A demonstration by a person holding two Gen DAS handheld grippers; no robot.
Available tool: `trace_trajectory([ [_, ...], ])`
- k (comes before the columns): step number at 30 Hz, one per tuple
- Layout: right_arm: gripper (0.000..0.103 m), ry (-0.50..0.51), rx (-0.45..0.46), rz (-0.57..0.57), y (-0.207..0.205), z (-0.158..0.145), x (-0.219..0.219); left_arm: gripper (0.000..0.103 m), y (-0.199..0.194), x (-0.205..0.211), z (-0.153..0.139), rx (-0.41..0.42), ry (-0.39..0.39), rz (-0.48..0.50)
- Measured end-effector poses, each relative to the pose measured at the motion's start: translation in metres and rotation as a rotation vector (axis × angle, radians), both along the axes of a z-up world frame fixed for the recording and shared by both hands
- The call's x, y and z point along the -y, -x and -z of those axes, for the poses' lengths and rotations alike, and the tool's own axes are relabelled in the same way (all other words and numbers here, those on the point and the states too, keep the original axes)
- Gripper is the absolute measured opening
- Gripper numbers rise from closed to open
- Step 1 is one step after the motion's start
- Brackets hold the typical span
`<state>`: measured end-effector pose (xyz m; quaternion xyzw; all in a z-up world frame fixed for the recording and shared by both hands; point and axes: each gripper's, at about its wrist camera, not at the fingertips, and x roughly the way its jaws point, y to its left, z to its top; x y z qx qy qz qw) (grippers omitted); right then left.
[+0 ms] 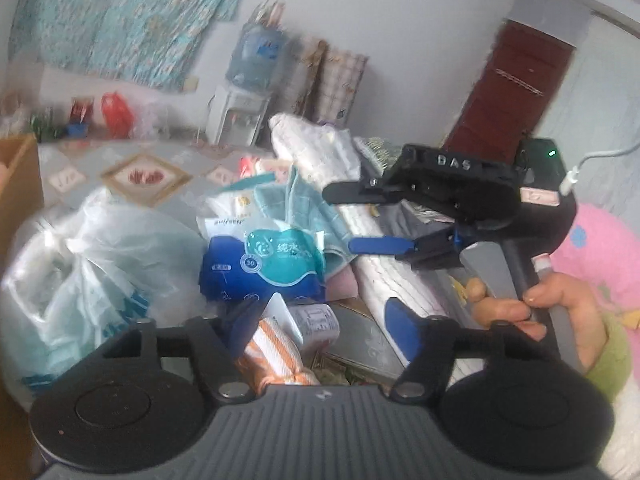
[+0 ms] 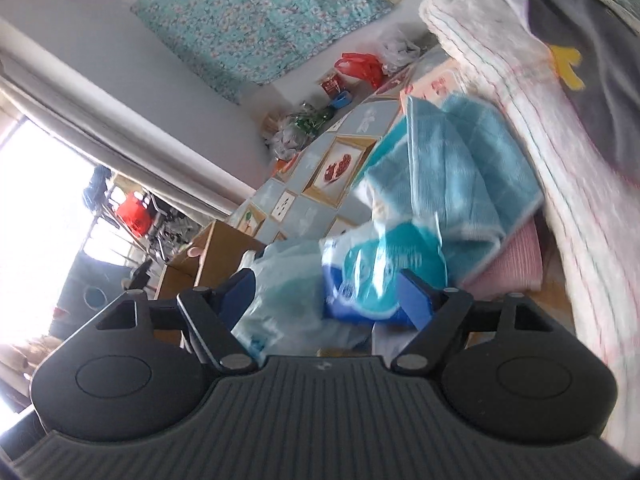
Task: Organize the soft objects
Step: 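Move the right tool back over the table clutter, then lower the right gripper onto the blue-and-white wet-wipe pack and close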
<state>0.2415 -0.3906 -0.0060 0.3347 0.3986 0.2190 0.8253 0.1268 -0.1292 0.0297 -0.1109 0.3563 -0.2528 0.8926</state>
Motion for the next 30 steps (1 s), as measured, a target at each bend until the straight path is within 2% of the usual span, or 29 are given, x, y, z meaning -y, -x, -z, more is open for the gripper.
trace_trajectory([
  [5, 0.066, 0.134, 0.007, -0.066, -0.05, 0.002, -0.021, 0.062, -0.043, 0.004, 0.027, -0.136, 0.084, -0.016],
  [11, 0.062, 0.255, 0.016, -0.177, -0.099, 0.013, -0.051, 0.062, -0.078, 0.013, 0.05, -0.22, 0.08, -0.042],
  [16, 0.062, 0.295, -0.013, -0.24, -0.123, 0.029, -0.065, 0.062, -0.099, 0.015, 0.067, -0.295, 0.082, -0.063],
  [20, 0.062, 0.275, -0.028, -0.287, -0.126, 0.035, -0.066, 0.062, -0.111, 0.018, 0.076, -0.328, 0.077, -0.071],
  [23, 0.062, 0.261, -0.056, -0.331, -0.122, 0.035, -0.064, 0.062, -0.111, 0.018, 0.076, -0.318, 0.078, -0.072],
  [26, 0.063, 0.294, -0.057, -0.361, -0.112, 0.034, -0.062, 0.062, -0.106, 0.016, 0.072, -0.278, 0.087, -0.087],
  [30, 0.063, 0.253, -0.08, -0.353, -0.106, 0.038, -0.051, 0.062, -0.101, 0.023, 0.064, -0.197, 0.022, -0.113],
])
